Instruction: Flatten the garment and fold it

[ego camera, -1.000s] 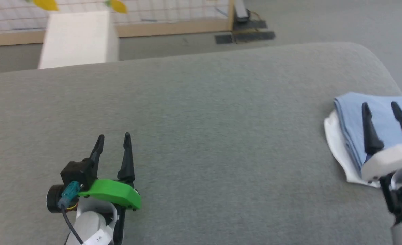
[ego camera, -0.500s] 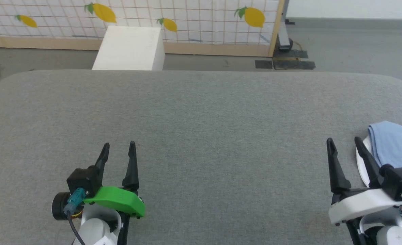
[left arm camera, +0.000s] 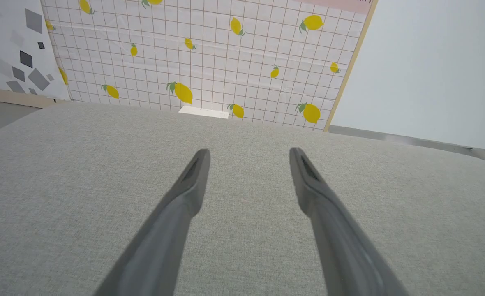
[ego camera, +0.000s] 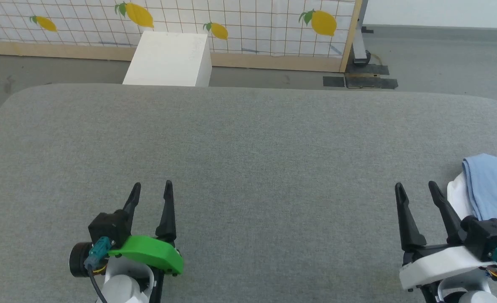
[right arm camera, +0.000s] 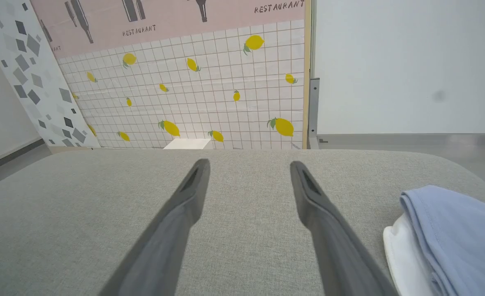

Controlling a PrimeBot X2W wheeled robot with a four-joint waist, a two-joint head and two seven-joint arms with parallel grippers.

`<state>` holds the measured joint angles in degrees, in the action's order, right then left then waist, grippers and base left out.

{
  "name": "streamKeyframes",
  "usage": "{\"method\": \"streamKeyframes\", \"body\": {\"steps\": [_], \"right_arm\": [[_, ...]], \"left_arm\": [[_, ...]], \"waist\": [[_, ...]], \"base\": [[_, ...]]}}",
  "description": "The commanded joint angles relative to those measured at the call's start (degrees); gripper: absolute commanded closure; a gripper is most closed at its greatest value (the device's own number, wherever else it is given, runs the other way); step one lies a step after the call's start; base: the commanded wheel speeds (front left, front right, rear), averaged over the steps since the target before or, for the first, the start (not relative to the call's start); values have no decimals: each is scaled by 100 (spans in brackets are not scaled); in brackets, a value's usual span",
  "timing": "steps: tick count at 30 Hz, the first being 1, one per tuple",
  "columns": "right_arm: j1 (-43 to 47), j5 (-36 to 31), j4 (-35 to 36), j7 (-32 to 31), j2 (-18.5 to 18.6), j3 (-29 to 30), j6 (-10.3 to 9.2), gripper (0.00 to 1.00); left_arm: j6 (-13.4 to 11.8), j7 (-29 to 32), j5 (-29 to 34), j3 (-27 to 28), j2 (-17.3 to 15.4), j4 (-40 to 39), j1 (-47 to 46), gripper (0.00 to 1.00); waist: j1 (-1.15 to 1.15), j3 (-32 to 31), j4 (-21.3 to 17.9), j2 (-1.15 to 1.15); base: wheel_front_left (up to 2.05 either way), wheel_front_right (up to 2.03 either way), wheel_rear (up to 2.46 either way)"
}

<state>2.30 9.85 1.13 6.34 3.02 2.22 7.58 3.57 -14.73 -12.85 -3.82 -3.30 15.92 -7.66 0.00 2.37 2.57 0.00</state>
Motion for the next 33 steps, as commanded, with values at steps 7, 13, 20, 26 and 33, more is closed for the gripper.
{"method": "streamKeyframes", "body": {"steps": [7, 13, 20, 26, 33], "right_arm": [[5, 28, -28, -3, 1, -5, 0, 100], [5, 29, -28, -3, 1, -3, 0, 100], [-7, -20, -32, -33, 0, -13, 0, 100], [-18, -68, -36, -63, 0, -23, -1, 100], [-30, -123, -40, -97, -1, -35, -1, 100]], "left_arm": [[-2, 5, -30, -14, 2, 8, 0, 100], [-1, 4, -31, -21, 2, 9, -1, 100], [-19, 75, 33, -2, 4, -69, 36, 100], [-35, 145, 95, 17, 6, -144, 73, 100], [-55, 224, 166, 39, 8, -231, 114, 100]], "waist": [[0, 3, 2, 0], [0, 2, 2, 0], [0, -9, -11, 0], [0, -21, -23, 0], [0, -34, -37, 0]], "base": [[0, 0, 0], [0, 0, 0], [0, 0, 0], [0, 0, 0], [0, 0, 0]]}}
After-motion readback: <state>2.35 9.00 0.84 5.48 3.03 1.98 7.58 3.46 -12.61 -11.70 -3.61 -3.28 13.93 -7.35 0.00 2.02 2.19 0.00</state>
